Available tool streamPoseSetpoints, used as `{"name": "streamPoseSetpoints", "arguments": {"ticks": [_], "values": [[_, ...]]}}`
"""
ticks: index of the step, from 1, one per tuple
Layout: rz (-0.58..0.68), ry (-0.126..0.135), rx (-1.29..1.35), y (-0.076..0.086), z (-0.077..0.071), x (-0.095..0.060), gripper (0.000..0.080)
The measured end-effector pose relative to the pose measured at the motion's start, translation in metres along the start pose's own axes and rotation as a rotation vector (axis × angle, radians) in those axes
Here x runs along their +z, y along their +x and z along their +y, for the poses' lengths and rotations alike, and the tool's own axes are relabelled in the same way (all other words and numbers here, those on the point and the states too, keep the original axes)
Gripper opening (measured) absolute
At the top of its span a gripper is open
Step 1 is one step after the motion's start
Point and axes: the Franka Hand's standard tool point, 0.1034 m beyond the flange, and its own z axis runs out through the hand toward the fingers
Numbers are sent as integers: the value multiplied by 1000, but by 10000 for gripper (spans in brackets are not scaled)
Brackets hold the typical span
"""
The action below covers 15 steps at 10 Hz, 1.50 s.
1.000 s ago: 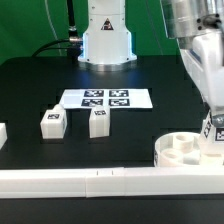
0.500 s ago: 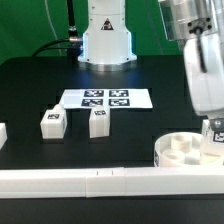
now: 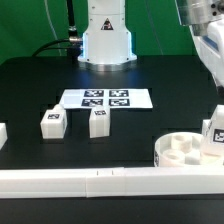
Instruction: Assemble stool
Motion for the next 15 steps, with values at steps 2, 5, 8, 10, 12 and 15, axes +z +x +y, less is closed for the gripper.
{"name": "streamPoseSetpoints", "arguments": {"ticks": [2,5,8,10,12,15], "values": [[0,0,-135,0,0,0,649],[15,-21,-552,-10,-10,-12,649],[10,-26,-766,-11,-11,-13,649],[21,-39,-922,-10,-10,-12,649],[39,-70,-1216,-13,-7,-11,649],[35,-78,-1495,5,-12,-9,649]]}}
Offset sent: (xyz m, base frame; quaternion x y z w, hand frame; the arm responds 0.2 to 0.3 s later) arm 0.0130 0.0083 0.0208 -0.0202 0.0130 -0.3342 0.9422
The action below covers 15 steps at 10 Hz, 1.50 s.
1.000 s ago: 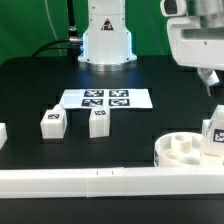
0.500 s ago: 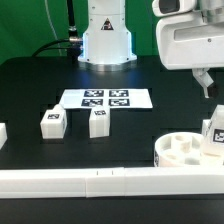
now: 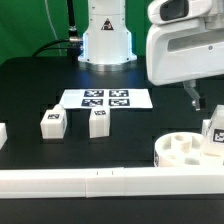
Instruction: Assemble stool
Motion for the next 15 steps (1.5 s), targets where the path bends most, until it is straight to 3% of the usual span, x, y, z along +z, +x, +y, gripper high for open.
{"name": "streamPoseSetpoints", "arguments": {"ticks": [2,4,9,12,15], "values": [[-1,-4,-103,0,1,0,649],[-1,-28,-378,1,6,4,649],[-18,-52,-780,1,9,6,649],[-30,-91,-1070,3,8,11,649],[-63,-118,-1314,3,17,13,649]]}}
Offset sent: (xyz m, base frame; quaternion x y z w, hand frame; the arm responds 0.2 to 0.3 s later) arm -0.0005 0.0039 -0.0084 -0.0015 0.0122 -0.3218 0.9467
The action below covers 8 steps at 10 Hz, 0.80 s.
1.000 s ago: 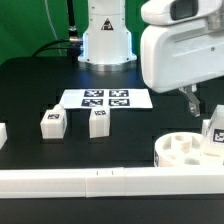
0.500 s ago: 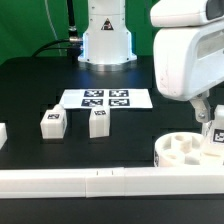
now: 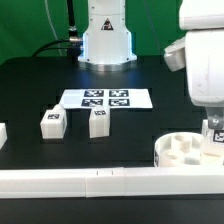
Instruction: Assemble stool
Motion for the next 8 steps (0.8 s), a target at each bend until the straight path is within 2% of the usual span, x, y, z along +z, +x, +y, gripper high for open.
{"name": "streamPoseSetpoints", "arguments": {"ticks": [3,4,5,8], "values": [[-9,-4,-1,1,-4,3,637],[-10,-3,0,0,-4,4,469],[-11,-1,4,-2,-4,6,334],[-11,-1,12,-3,-3,6,334]]}}
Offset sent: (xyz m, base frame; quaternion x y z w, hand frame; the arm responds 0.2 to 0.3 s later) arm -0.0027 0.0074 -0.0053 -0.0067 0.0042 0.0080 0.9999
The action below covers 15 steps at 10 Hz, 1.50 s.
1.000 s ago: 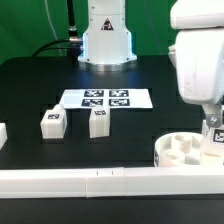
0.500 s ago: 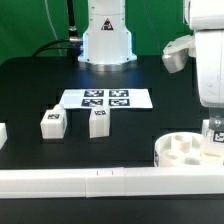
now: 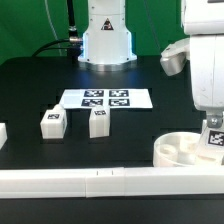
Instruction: Assemble stool
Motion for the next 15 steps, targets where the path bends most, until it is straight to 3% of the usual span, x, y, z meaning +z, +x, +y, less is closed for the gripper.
{"name": "streamPoseSetpoints", "arguments": {"ticks": [7,15], "values": [[0,0,395,-1,0,0,337],[31,-13,1340,4,-8,3,337]]}}
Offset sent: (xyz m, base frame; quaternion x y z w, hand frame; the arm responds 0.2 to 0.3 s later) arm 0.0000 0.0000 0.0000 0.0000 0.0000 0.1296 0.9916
